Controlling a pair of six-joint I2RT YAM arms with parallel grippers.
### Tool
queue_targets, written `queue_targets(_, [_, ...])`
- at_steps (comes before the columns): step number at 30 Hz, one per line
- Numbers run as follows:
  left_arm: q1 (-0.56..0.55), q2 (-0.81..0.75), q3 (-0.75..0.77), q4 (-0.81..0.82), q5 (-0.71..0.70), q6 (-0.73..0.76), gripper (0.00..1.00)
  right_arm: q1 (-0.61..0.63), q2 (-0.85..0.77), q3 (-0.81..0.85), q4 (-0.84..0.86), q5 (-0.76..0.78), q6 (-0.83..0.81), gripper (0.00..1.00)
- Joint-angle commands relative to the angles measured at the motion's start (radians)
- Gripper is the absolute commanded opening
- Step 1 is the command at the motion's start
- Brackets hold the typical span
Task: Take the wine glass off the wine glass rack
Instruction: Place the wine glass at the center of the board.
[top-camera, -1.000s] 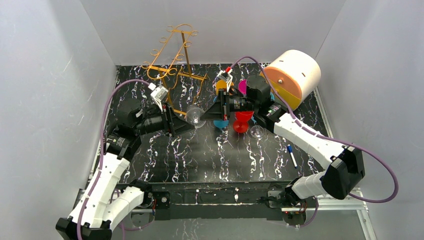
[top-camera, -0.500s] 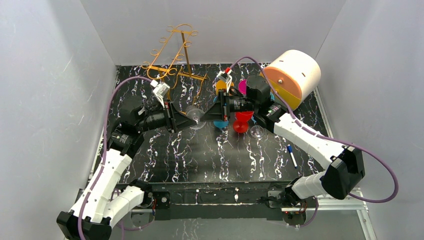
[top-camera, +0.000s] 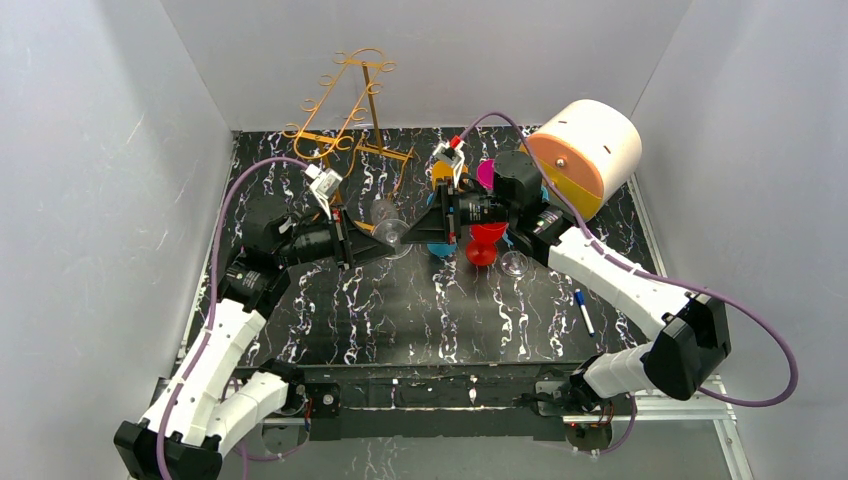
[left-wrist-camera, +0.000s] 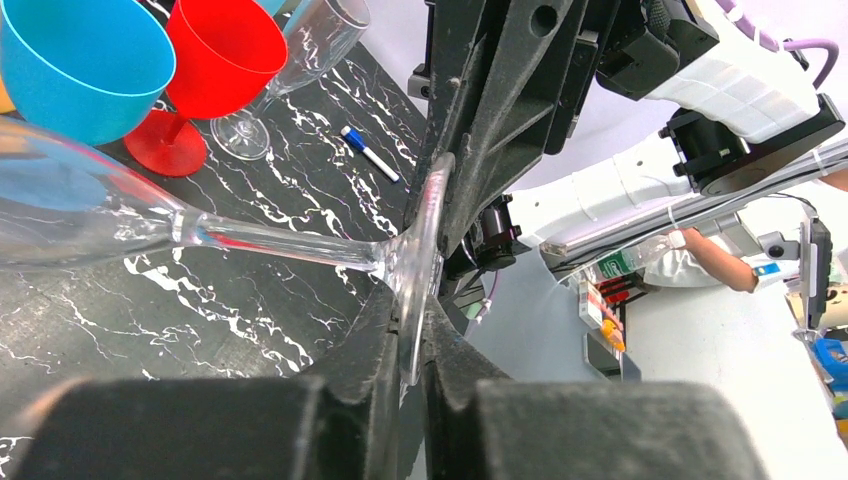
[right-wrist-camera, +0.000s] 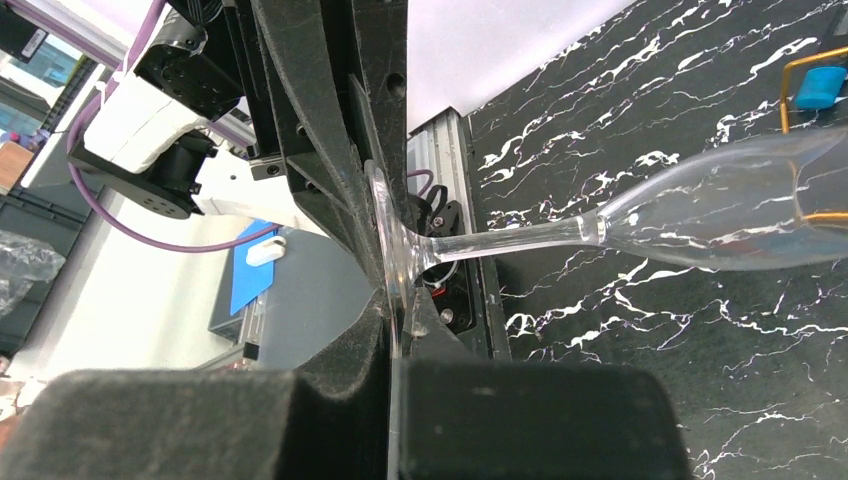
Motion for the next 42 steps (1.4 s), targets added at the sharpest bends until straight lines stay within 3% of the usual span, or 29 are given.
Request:
queue_targets(1, [-0.008,-0.009,-0.006,0.012,0.026,0.025,0.00,0.006,-0.048,0.012,0.057,-0.030,-0.026,0.01])
queue_targets(6, [-0.010,-0.014,-0.007,0.012,0.036,0.034,0.00,0.007,-0.063,0.002,0.049,-0.051,-0.044,0.01])
queue_targets(11, [-0.010,-0.040,-0.043,0.013,0.085,0.053,0.00,0.007,-0.092,-0.007,0.006,0.012,-0.088,0.30])
queue_targets(15, [-0.011,-0.109,-0.075,-0.030,0.121,0.130,0.00,0.007,-0.123,-0.013,-0.023,0.102,-0.124,0.47])
queue_targets(23, [-0.012,-0.240,-0.089,-0.178,0.126,0.387,0.00,0.004,-0.232,-0.089,0.003,0.488,-0.125,0.63])
queue_targets(26, [-0.012,-0.246,-0.091,-0.184,0.110,0.411,0.00,-0.007,-0.232,-0.080,-0.055,0.594,-0.128,0.67])
queue_targets(33, [-0.012,-0.181,-0.077,-0.210,0.132,0.475,0.00,-0.034,-0.177,-0.030,-0.151,0.609,-0.120,0.73])
queue_targets(42, [-0.013,-0.106,-0.142,0.085,0.159,0.447,0.00,-0.098,-0.155,-0.010,-0.207,0.559,-0.074,0.74])
